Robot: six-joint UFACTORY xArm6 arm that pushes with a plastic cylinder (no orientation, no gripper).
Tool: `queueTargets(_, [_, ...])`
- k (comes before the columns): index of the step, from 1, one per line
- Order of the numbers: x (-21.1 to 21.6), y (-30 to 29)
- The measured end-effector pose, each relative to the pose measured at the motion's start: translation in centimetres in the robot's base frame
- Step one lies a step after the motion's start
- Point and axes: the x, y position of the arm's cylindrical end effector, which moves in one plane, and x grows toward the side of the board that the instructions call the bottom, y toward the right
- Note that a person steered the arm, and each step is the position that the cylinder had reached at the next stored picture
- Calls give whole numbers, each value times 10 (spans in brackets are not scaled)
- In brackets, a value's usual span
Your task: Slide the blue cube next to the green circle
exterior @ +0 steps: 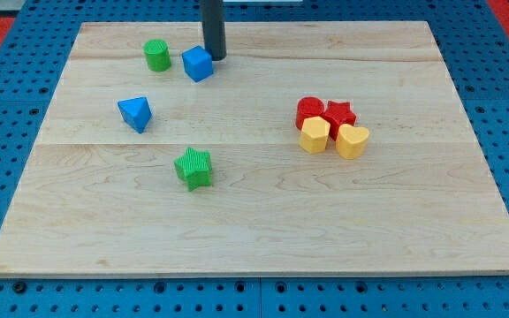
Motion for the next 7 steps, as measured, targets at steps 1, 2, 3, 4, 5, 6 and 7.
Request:
queueTargets(1, [0,-9])
queueTargets(2, [19,44])
queueTargets(3, [52,33])
queueTargets(4, [53,-8])
queueTargets(5, [38,-16])
queueTargets(6, [35,-20])
queueTargets(7, [60,4])
